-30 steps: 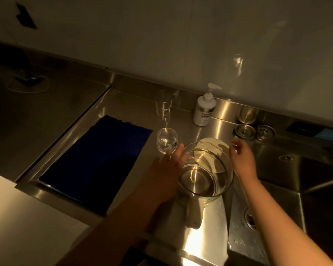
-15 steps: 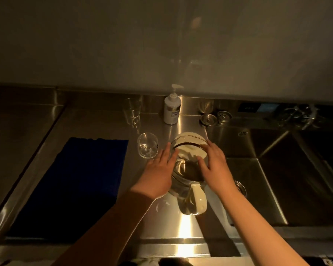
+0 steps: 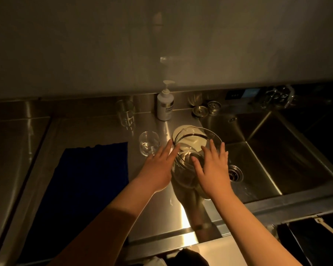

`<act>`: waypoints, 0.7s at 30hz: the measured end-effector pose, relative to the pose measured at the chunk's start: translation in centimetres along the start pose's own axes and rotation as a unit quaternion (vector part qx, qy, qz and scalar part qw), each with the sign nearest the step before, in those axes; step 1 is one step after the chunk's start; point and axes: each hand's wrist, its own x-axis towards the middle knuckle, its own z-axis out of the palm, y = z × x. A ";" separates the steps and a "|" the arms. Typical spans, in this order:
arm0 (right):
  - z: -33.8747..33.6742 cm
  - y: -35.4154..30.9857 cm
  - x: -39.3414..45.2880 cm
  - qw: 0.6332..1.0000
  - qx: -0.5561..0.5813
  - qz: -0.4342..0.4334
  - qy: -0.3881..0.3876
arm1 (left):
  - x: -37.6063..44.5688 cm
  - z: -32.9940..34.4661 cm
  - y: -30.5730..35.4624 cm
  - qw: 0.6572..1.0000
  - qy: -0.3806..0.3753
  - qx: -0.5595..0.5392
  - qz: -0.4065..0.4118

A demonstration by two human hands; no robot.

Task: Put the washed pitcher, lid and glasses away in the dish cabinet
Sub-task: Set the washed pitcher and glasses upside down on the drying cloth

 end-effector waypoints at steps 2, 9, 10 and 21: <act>0.0 -0.3 -0.1 1.000 -0.004 0.009 0.006 | -0.2 -0.2 -0.3 1.000 -0.004 -0.001 0.003; 0.4 -0.6 0.1 0.999 -0.009 0.030 0.013 | -0.5 -1.0 -1.6 1.000 -0.022 -0.003 0.018; 0.4 -0.6 0.1 0.999 -0.008 0.030 0.015 | -0.5 -1.0 -1.7 0.999 -0.024 -0.003 0.023; 0.7 -0.4 0.2 0.999 -0.007 0.040 0.021 | 0.0 -0.9 -2.0 0.999 -0.031 -0.007 0.039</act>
